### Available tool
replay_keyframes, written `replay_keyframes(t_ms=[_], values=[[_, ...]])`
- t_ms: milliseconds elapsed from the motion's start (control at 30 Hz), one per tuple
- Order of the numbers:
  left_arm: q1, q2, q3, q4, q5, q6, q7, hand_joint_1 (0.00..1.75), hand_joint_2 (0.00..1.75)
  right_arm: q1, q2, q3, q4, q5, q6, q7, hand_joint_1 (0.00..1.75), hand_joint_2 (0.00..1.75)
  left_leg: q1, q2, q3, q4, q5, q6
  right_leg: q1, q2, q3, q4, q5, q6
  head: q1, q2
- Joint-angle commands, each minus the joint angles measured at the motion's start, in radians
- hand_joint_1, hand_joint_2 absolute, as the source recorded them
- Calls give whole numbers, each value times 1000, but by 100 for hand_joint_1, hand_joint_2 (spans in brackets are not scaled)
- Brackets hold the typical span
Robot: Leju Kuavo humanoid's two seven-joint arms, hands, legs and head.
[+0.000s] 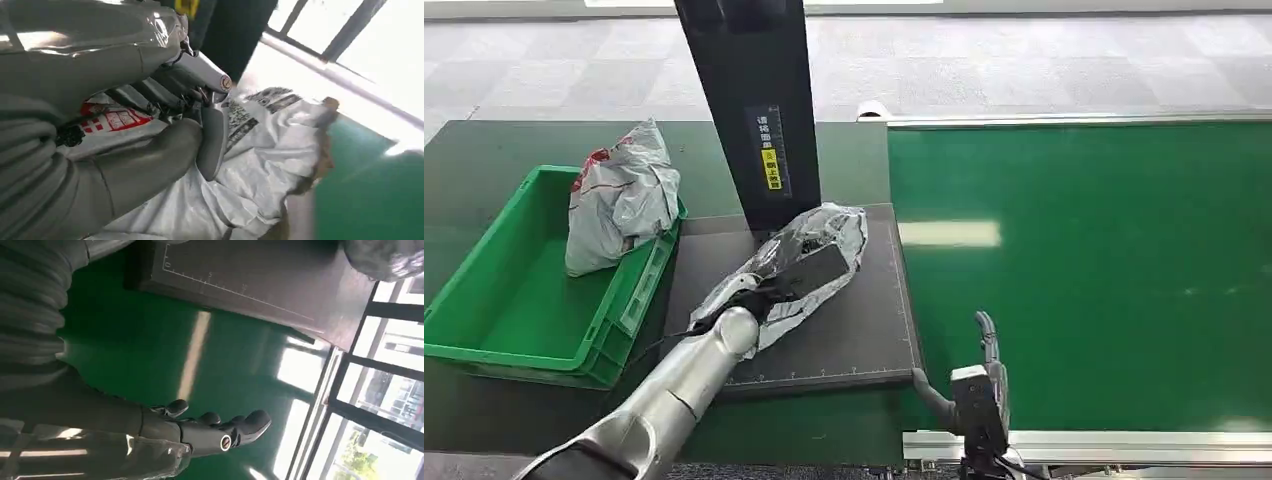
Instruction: Moved the parcel from conveyor to table for the left to box.
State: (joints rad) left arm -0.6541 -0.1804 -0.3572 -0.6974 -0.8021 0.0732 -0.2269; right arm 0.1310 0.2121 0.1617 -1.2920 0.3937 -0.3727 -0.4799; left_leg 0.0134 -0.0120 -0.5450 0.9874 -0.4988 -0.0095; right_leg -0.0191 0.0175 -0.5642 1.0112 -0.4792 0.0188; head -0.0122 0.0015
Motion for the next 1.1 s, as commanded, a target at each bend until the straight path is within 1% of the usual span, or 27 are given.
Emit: replay_keyframes(t_ms=[33, 100, 167, 200, 233, 267, 300, 333, 367, 400, 467, 500, 567, 600, 633, 667, 733, 767, 833, 1033, 1067, 1100], values=[[172, 96, 75, -662, 207, 59, -55, 175, 175, 23, -32, 22, 8, -42, -54, -20, 0, 175, 0, 3, -2, 1, 0, 0, 1, 1, -3, 0, 1, -1, 0, 0], [201, 119, 74, -769, 256, 104, -88, 175, 175, 26, -32, 25, 16, -52, -72, -28, 0, 175, 1, 5, -3, 1, -1, 0, 1, 3, -4, 0, 1, -1, 0, 0], [232, 136, 79, -844, 295, 180, -137, 175, 175, 31, -30, 25, 17, -62, -89, -36, 0, 175, 1, 5, -3, 0, -1, 0, 1, 3, -4, 0, 1, -2, 0, 0], [245, 148, 77, -867, 297, 185, -136, 175, 175, 34, -32, 27, 16, -64, -91, -38, 0, 175, 1, 5, -3, 0, -1, 0, 1, 3, -4, 0, 1, -1, 0, 0], [259, 151, 88, -895, 328, 221, -163, 175, 175, 35, -32, 26, 15, -68, -96, -40, 0, 175, 0, 4, -3, 0, 0, 0, 0, 2, -4, 0, 1, -1, 0, 0], [270, 166, 94, -916, 332, 274, -181, 175, 175, 34, -31, 26, 17, -73, -101, -43, 0, 175, 0, 6, -2, -1, -1, 0, 1, 3, -4, -1, 1, -2, 0, 0], [277, 185, 118, -941, 353, 335, -195, 175, 175, 33, -30, 25, 20, -78, -104, -46, 0, 175, 0, 5, -3, -1, -1, 0, 1, 3, -4, -1, 1, -1, 0, 0], [280, 188, 142, -954, 380, 357, -210, 175, 175, 32, -30, 26, 21, -80, -105, -47, 0, 175, 0, 7, -2, -1, -1, 0, 1, 4, -4, -1, 1, -2, 0, 0], [280, 186, 193, -967, 459, 394, -233, 175, 175, 29, -30, 26, 24, -83, -107, -49, 0, 175, 0, 5, -3, -1, 0, 0, 1, 3, -4, 0, 1, -2, 1, 0], [274, 205, 228, -968, 499, 387, -240, 175, 175, 26, -29, 27, 27, -84, -107, -49, 0, 175, 1, 7, -2, -1, -1, 0, 1, 4, -4, -1, 1, -2, 0, 0], [256, 199, 302, -956, 524, 423, -243, 175, 175, 24, -27, 26, 26, -87, -107, -50, 0, 175, 1, 7, -3, -1, 0, 0, 1, 4, -4, -1, 1, -2, 0, 0], [236, 209, 340, -939, 542, 425, -240, 175, 175, 23, -27, 27, 24, -86, -104, -48, 0, 175, 1, 6, -3, -1, 0, 0, 1, 3, -4, 0, 1, -2, 0, 0], [211, 201, 402, -906, 570, 430, -220, 175, 175, 23, -27, 31, 24, -86, -99, -42, 0, 175, 1, 4, -4, 0, 0, 0, 1, 2, -4, 0, 1, -2, 0, 0], [179, 220, 453, -856, 579, 435, -204, 175, 175, 25, -29, 36, 23, -87, -96, -38, 0, 175, 1, 4, -4, 0, 0, 0, 1, 1, -4, 0, 1, -2, 0, 0], [163, 230, 475, -830, 589, 419, -210, 175, 175, 27, -29, 39, 23, -87, -98, -37, 0, 175, 1, 4, -4, 0, 1, 0, 1, 1, -4, 0, 1, -2, 0, 0], [137, 240, 513, -780, 550, 444, -178, 175, 175, 29, -30, 42, 24, -91, -95, -34, 0, 175, 1, 4, -3, 0, 1, -1, 1, 1, -4, 0, 1, -2, 0, 0], [83, 268, 573, -670, 542, 437, -181, 175, 175, 28, -33, 49, 31, -99, -98, -33, 0, 175, 1, 3, -3, -1, 1, -1, 2, 0, -3, 0, 1, -2, 1, 0], [35, 297, 592, -571, 489, 458, -146, 175, 175, 28, -34, 54, 34, -107, -102, -31, 0, 175, 1, 3, -2, -1, 1, -1, 1, 0, -3, 0, 1, -2, 1, 0], [3, 313, 606, -506, 496, 451, -169, 175, 175, 29, -35, 56, 34, -109, -105, -31, 0, 175, 1, 1, -2, -1, 2, -1, 1, -1, -2, 0, 0, -2, 1, 0], [10, 299, 603, -519, 495, 451, -173, 175, 175, 28, -36, 57, 33, -110, -105, -30, 0, 175, 1, 0, -2, -1, 2, -1, 1, -2, -2, -1, 0, -1, 1, 0], [-34, 328, 598, -437, 439, 470, -99, 175, 175, 28, -34, 55, 33, -116, -106, -25, 0, 175, 2, 1, -2, -2, 2, 0, 2, -3, -1, -2, 1, -2, 1, 0], [-87, 350, 598, -344, 443, 456, -95, 175, 175, 25, -32, 52, 34, -118, -106, -21, 0, 175, 1, 0, -3, -1, 2, -1, 1, -2, -2, 0, 0, -1, 1, 0]])
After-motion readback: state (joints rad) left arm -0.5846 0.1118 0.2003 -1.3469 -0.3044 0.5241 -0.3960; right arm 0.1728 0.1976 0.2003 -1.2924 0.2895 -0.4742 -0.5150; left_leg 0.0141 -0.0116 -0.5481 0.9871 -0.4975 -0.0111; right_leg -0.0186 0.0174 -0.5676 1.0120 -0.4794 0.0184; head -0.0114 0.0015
